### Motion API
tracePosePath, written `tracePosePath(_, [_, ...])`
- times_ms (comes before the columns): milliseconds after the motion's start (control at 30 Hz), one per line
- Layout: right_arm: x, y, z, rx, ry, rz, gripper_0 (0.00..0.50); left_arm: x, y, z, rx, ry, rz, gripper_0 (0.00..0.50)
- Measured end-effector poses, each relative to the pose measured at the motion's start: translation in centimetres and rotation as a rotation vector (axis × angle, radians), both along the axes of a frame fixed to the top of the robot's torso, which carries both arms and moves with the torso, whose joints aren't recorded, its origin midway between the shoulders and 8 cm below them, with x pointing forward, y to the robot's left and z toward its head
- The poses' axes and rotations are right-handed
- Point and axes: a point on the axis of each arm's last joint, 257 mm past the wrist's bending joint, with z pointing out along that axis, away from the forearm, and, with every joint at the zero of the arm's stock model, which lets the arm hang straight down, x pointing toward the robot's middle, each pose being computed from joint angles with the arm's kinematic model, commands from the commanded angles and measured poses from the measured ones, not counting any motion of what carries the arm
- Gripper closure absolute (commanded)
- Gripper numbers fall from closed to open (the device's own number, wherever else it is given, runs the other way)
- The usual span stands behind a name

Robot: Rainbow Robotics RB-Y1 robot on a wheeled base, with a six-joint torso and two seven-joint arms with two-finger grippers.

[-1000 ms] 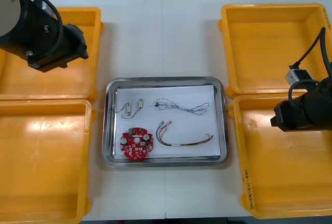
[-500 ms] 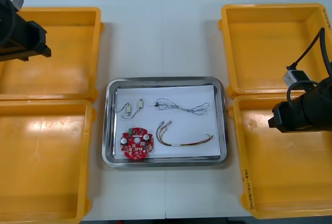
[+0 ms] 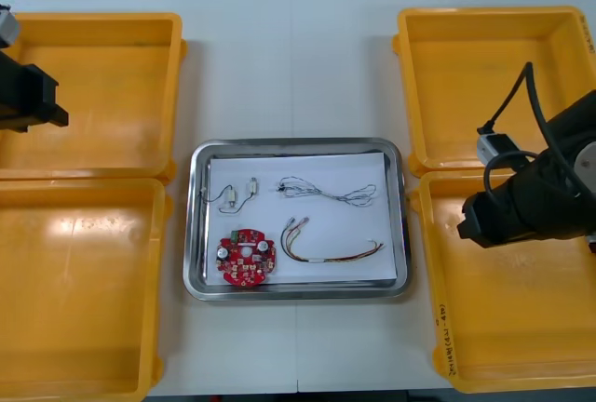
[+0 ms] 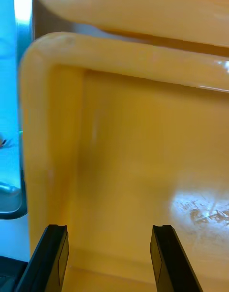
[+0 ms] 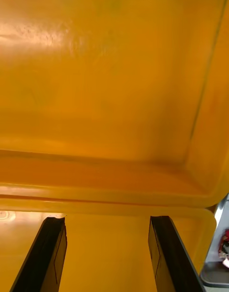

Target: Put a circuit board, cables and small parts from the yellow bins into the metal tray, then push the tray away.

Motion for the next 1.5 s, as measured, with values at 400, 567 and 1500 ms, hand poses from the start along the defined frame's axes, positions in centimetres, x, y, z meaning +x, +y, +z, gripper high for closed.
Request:
tracePosePath(400, [-0.4,3.7,1.6,-0.066,-0.067,0.426,0.000,-3.5,1.6,-1.6,-0.005,-0.012,0.010,0.000])
tracePosePath(567, [-0.6,4.8,1.8,-0.127,-0.094,0.567,0.000,-4.8,2.3,-2.1,0.005,-0.017,0.023,0.000])
tracePosePath(1500, [-3.1,12.3,0.0,-0.286,-0.074,0.903,0.000,-8.6,3.3,-6.7,0.024,0.098,-0.041,0.000])
